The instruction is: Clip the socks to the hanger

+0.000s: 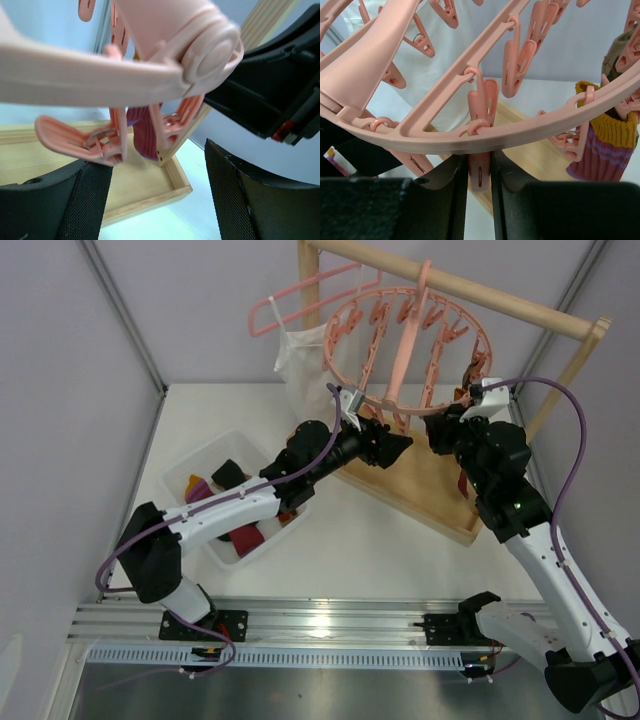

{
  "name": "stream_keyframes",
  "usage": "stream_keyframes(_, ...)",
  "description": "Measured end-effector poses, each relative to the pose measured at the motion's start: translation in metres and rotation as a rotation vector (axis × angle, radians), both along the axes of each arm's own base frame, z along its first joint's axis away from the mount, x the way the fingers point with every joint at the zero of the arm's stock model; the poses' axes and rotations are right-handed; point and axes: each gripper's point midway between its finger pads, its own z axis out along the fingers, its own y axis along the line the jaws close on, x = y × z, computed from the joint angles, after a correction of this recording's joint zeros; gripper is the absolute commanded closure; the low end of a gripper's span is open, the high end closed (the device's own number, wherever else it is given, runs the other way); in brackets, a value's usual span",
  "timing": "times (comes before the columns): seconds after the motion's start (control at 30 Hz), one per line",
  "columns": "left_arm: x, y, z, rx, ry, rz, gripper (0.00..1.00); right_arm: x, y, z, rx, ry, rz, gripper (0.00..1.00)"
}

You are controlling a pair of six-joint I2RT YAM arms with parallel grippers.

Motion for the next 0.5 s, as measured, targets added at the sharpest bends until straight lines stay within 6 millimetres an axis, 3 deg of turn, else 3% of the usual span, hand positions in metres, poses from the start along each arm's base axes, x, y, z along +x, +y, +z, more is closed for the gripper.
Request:
stream_keyframes(0.17,-0.006,0.008,-0.003,0.025,-0.008,0.002,0.25,-0.005,0.003,0.003,0.018,0.020,0.021,0.65)
stream_keyframes(0.5,-0.007,0.013,0.001,0.043,-0.035,0.007,0.25,-0.011,-0.007,0.009,0.024,0.041,-0.017,0.47)
